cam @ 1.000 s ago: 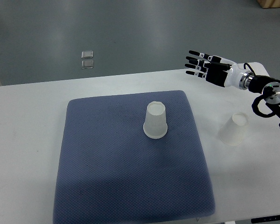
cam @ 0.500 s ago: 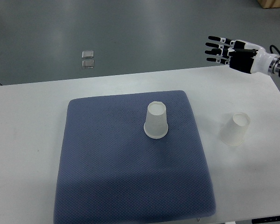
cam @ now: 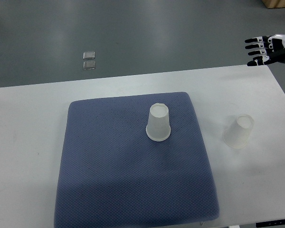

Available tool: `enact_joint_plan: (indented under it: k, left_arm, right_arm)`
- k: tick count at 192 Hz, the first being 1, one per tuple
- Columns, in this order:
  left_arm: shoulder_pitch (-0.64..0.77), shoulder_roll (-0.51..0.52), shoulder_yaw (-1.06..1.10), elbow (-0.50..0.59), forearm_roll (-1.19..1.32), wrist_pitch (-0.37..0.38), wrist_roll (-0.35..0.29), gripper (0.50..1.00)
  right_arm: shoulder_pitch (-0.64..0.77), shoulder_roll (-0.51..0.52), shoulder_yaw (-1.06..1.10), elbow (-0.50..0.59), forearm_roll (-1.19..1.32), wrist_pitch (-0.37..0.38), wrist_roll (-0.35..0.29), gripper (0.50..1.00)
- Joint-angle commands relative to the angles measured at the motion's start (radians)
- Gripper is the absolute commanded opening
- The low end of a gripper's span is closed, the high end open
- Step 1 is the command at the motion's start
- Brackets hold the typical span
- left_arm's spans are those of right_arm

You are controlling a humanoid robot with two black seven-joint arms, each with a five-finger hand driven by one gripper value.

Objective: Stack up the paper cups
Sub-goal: 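Move the right hand toward the standing white paper cup beside the pad, then lower the right hand around the white cup and close fingers on it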

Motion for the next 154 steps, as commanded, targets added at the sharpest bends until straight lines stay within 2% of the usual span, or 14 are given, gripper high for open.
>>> enact_joint_plan:
  k: [1,29,57,82,110,138,154]
  left_arm:
    - [0.000,0.000,0.001,0.001,-0.001,0.001,0.000,1.000]
    - [0.000,0.000,-0.001,0.001,-0.001,0.001,0.000,1.000]
    - [0.000,0.000,-0.001,-0.001,0.001,0.000,0.000,1.000]
    - [0.000,0.000,-0.001,0.001,0.001,0.000,0.000,1.000]
    - [0.000,0.000,-0.001,0.001,-0.001,0.001,0.000,1.000]
    - [0.000,0.000,-0.001,-0.001,-0.001,0.000,0.000,1.000]
    - [0.000,0.000,-0.001,0.001,-0.001,0.001,0.000,1.000]
  right_arm:
    - [0.002,-0.002,-0.016,0.008,-0.178,0.000,0.085,0.915]
    - [-0.004,-0.045,-0.025,0.097,-0.327,0.000,0.192,0.917]
    - [0.005,-0.195,-0.134,0.327,-0.407,-0.016,0.258,0.917]
    - [0.001,-0.235,-0.197,0.469,-0.506,-0.065,0.296,0.917]
    - [-0.006,-0.233,-0.262,0.489,-0.600,-0.120,0.318,0.917]
    - [-0.045,-0.219,-0.311,0.489,-0.674,-0.240,0.321,0.917]
    - [-0.062,-0.215,-0.328,0.489,-0.694,-0.278,0.319,0.917]
